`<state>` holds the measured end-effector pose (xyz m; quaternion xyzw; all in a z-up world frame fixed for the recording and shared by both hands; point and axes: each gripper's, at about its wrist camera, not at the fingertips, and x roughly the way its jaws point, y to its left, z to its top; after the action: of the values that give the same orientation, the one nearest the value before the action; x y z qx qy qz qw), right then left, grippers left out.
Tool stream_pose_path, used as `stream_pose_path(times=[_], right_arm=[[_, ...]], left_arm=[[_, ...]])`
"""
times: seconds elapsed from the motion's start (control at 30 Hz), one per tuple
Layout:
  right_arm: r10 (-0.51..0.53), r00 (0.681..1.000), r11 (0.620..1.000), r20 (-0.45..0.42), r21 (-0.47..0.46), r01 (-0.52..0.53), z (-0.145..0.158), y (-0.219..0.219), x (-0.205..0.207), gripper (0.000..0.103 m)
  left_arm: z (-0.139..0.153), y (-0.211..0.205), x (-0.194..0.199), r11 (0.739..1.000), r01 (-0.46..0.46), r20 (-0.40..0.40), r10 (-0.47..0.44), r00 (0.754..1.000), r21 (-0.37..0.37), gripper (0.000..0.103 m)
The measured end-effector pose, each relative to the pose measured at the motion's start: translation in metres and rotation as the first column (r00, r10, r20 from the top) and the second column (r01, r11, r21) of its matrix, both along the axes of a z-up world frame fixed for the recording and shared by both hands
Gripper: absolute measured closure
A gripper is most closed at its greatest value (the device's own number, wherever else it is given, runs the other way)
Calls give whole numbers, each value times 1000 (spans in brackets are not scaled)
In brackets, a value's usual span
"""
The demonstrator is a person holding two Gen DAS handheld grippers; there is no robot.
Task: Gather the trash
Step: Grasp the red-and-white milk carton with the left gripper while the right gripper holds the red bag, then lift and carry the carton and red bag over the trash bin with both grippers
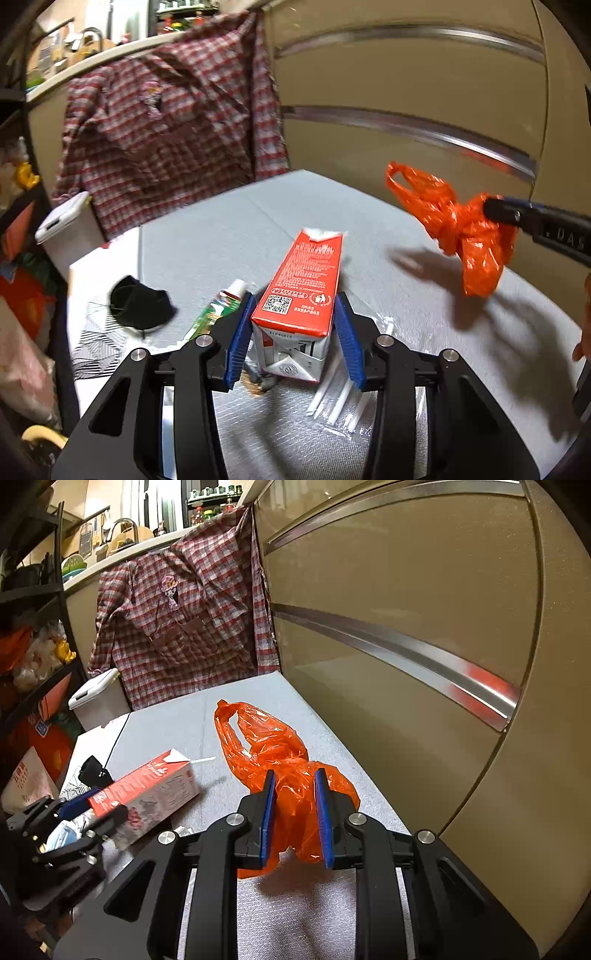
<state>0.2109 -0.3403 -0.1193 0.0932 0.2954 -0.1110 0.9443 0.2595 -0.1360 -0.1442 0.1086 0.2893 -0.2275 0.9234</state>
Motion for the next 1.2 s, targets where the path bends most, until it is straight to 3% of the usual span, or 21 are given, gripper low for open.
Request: stream_pose_path(times=[0.4,0.7,0.9,1.2], right_arm=[[63,992,996,105,57,-69,43,23,-36,82],[176,971,976,160,100,-193,80,78,-57,82],[303,932,940,199,97,-326,95,137,-74,82],[483,855,859,190,83,-505,93,223,-95,82]], left_arm=[[77,38,-54,992,-113,125,119,985,-52,63],[133,87,-118,974,-219,221,227,948,-62,63],[147,127,-154,938,-338,244,345,906,-74,63],[150,198,-189,851,-516,229,524,820,-100,63]])
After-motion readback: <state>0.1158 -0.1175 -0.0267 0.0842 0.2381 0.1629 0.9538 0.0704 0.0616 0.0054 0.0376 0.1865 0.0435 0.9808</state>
